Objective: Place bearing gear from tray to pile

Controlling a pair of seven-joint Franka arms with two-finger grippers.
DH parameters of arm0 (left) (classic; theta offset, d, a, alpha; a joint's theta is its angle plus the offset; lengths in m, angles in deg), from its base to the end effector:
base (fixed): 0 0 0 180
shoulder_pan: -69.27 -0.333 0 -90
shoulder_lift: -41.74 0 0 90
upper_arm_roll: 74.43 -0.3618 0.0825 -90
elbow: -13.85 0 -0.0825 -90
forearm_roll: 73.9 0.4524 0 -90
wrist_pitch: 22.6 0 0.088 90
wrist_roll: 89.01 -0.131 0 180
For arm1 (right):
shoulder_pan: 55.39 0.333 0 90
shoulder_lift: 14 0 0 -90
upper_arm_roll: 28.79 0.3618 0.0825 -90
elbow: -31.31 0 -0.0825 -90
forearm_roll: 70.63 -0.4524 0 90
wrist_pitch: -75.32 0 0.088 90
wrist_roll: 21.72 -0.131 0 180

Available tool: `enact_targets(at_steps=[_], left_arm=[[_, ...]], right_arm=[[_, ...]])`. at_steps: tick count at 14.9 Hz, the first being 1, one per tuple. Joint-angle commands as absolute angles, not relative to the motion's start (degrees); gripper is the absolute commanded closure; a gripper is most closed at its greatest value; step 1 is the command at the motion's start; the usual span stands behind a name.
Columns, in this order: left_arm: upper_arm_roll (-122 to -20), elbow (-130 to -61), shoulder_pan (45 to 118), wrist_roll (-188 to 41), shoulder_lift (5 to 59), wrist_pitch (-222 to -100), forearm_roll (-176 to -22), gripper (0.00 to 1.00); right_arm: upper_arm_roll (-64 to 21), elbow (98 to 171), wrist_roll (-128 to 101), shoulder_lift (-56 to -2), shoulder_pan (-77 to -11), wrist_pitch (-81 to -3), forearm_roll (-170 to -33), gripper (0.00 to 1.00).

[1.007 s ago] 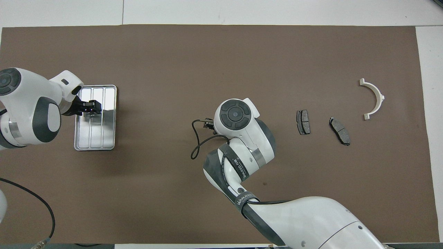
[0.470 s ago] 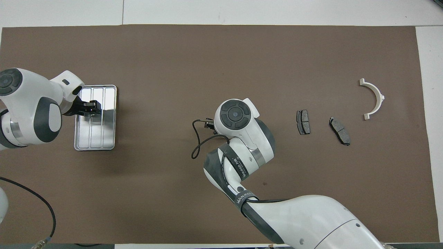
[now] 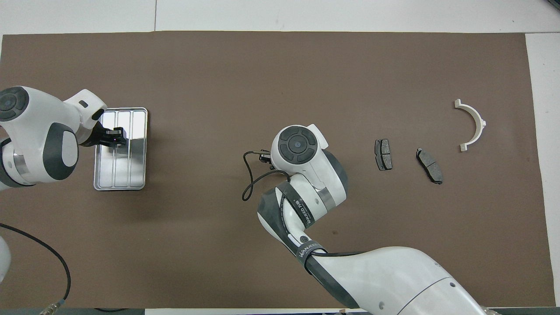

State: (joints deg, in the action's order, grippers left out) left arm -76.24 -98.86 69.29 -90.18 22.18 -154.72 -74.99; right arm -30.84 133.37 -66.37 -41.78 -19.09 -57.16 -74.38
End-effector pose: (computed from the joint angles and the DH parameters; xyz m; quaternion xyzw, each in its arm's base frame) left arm 0.6765 0.0198 0.2719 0.9999 0.0109 -0.0012 0.0018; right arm 0.6058 0.4177 0.2616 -0.9935 0.1098 -0.0076 0.0274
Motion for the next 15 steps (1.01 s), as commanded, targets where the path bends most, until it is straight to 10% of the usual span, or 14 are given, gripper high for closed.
enact_targets(at_steps=[1,3,15], left_arm=[[-76.19,-99.79,69.0,-90.77,22.32,-156.11,-74.43,0.82],[-76.19,-99.35,69.09,-90.68,22.32,-155.5,-74.43,1.0],[-76.01,-88.2,79.35,-72.18,23.11,-139.07,-74.87,1.0]], right_arm=[[-30.46,134.06,-63.48,-41.95,-19.61,-58.27,-75.99,0.98],[-30.46,133.88,-62.94,-41.86,-19.79,-57.57,-75.99,1.0],[-30.81,120.52,-42.68,-38.52,-34.09,-40.78,-74.94,1.0]])
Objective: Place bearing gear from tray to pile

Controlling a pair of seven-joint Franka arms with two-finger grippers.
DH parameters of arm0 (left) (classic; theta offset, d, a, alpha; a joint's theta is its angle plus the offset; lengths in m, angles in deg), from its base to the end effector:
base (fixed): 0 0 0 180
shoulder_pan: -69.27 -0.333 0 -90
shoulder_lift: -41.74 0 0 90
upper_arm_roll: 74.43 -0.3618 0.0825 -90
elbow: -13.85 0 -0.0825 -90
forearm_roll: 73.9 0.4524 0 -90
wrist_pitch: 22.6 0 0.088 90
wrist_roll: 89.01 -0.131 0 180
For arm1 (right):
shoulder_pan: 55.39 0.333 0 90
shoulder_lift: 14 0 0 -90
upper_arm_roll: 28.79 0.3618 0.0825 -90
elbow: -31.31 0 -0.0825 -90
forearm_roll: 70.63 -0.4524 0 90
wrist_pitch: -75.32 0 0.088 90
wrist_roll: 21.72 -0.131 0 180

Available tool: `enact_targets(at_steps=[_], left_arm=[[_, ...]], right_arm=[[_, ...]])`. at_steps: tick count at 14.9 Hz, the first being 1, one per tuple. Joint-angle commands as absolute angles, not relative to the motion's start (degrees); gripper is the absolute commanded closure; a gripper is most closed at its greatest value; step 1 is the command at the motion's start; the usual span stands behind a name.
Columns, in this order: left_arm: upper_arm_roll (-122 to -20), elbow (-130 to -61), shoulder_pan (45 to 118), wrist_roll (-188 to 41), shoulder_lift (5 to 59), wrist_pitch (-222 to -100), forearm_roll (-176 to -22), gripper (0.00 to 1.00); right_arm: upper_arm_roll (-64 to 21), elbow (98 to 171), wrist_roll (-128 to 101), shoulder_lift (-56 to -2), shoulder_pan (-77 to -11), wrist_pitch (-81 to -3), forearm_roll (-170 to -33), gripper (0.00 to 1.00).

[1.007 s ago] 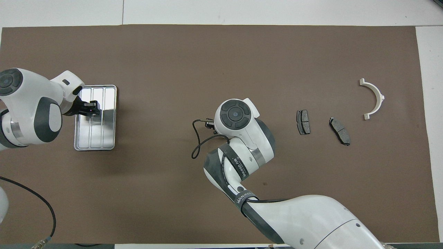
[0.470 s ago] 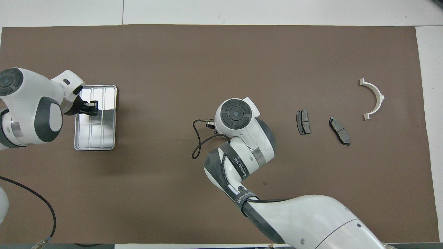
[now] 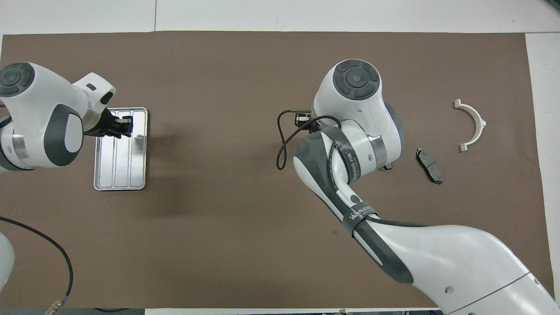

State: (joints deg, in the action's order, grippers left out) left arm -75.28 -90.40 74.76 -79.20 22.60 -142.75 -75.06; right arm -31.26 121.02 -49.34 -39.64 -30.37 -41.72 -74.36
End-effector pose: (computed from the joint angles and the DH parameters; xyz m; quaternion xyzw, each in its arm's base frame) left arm 0.6977 -0.0586 0.3319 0.9983 0.0501 -0.0288 0.0026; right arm 0.7048 0.3025 0.3763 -0.9981 0.0563 -0.0052 0.0244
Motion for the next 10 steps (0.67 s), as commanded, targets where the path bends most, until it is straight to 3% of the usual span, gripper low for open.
enact_targets(at_steps=[1,4,10], left_arm=[[-76.01,-87.15,82.07,-67.44,23.11,-138.27,-74.87,1.0],[-76.01,-83.19,89.46,-54.34,22.49,-135.46,-74.96,1.0],[-76.1,-79.94,103.61,-36.65,20.22,-136.42,-75.04,1.0]], right_arm=[[-30.81,120.26,-38.55,-38.08,-36.29,-40.35,-75.03,1.0],[-30.9,116.84,-28.17,-38.08,-41.48,-36.83,-74.85,1.0],[-30.99,117.79,-9.18,-37.73,-52.47,-36.82,-74.59,1.0]])
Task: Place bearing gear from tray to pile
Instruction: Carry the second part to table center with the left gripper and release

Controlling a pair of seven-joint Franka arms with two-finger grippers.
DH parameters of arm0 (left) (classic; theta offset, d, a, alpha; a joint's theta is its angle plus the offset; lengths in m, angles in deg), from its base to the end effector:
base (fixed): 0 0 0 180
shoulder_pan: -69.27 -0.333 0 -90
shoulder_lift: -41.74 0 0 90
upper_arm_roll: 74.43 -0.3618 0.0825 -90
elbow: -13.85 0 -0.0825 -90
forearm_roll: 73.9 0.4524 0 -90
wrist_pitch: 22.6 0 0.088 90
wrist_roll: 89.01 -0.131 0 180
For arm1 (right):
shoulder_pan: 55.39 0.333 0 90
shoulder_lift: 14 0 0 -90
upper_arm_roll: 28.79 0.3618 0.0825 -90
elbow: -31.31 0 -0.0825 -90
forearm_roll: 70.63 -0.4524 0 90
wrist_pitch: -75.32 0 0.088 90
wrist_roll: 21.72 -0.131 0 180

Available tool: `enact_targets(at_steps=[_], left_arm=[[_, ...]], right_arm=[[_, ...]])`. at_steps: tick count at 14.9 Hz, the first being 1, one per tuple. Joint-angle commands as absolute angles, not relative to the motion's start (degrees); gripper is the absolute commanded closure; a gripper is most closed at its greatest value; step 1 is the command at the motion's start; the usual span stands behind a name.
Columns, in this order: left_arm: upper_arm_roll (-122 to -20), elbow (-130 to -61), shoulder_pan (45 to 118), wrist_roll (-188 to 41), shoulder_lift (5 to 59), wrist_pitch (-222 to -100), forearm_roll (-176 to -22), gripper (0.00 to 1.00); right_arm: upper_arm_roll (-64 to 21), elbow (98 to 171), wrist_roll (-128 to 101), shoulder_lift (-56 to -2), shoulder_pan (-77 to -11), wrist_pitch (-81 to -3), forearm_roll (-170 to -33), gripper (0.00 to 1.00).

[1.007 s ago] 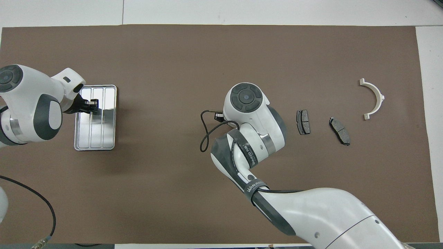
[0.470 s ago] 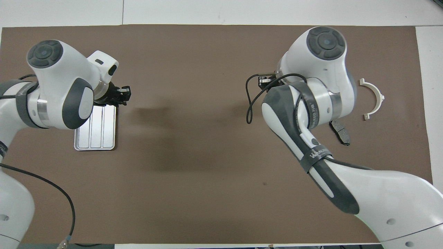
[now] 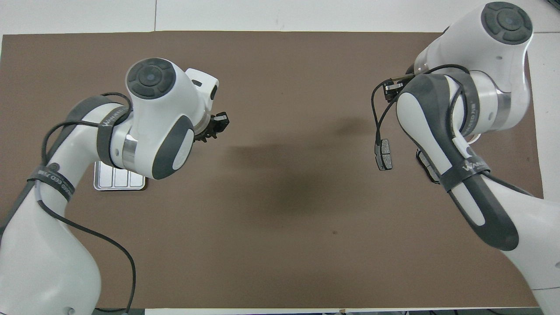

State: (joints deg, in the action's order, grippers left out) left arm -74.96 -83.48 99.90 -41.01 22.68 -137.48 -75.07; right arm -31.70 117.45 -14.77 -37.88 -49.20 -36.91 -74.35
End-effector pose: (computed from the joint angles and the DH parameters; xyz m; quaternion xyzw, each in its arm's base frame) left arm 0.6240 -0.3643 0.3876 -0.9871 -0.1597 0.0151 0.0023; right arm 0.7663 0.0549 0.4260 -0.9964 -0.0798 -0.0202 0.0194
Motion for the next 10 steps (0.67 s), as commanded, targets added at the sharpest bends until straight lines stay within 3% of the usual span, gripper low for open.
enact_targets(at_steps=[1,3,10], left_arm=[[-76.01,-77.49,104.85,-33.41,17.77,-137.46,-75.22,1.0],[-75.92,-72.22,107.75,-29.52,12.15,-139.49,-75.31,1.0],[-75.75,-77.46,109.87,-27.59,11.77,-142.48,-75.84,1.0]], right_arm=[[-30.99,118.06,-7.33,-37.82,-53.88,-37.35,-73.89,1.0],[-30.99,119.37,-5.3,-37.9,-55.55,-38.66,-72.92,1.0],[-30.99,128.51,-4.41,-37.9,-56.53,-47.8,-72.92,1.0]])
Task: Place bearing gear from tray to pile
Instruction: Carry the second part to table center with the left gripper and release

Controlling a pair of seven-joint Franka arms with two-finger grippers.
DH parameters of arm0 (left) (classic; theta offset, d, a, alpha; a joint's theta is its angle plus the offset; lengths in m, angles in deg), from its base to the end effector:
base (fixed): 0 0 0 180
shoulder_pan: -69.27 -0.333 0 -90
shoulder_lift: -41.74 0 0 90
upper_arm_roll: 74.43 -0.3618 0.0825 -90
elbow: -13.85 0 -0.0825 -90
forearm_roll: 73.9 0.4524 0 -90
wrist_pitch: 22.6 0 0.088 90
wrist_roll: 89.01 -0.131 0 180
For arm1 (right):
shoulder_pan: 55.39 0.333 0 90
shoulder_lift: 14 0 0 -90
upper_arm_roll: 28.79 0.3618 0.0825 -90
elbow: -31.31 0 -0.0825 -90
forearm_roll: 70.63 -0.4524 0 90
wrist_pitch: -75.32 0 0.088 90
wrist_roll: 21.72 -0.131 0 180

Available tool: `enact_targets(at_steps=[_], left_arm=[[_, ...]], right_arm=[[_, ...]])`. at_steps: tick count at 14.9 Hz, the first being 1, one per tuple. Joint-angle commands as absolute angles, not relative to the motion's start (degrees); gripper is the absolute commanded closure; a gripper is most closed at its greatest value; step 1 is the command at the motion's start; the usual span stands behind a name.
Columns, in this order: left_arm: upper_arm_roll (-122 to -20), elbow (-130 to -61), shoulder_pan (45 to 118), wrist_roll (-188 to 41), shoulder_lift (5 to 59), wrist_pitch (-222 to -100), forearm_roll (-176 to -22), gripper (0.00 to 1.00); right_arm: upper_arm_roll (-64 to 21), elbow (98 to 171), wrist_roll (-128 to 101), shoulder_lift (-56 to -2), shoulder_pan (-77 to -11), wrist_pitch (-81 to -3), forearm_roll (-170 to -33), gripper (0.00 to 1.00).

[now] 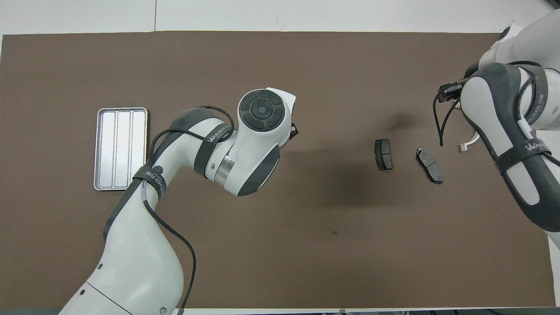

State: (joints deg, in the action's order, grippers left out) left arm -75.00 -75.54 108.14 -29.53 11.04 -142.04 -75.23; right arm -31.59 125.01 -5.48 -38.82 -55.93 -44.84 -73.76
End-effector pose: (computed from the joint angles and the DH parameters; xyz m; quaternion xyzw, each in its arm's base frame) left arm 0.6065 -0.4824 0.3146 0.9820 0.1888 -0.0094 0.0007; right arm 0.7545 -0.0364 0.3552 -0.9946 -0.1014 -0.0167 0.0109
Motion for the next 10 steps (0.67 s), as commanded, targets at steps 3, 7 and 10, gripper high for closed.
enact_targets(at_steps=[3,7,10], left_arm=[[-75.75,-78.52,110.4,-25.82,11.59,-147.04,-76.98,1.0],[-75.75,-82.21,111.37,-25.64,11.86,-150.83,-76.98,1.0],[-75.75,-82.21,111.37,-25.64,11.68,-151.01,-76.98,0.95]], right_arm=[[-30.99,131.24,-3.97,-37.9,-56.61,-50.35,-73.0,1.0],[-30.9,133.35,-2.74,-38.61,-57.23,-53.51,-73.01,1.0],[-30.9,134.41,-2.39,-39.22,-57.41,-55.54,-73.01,1.0]])
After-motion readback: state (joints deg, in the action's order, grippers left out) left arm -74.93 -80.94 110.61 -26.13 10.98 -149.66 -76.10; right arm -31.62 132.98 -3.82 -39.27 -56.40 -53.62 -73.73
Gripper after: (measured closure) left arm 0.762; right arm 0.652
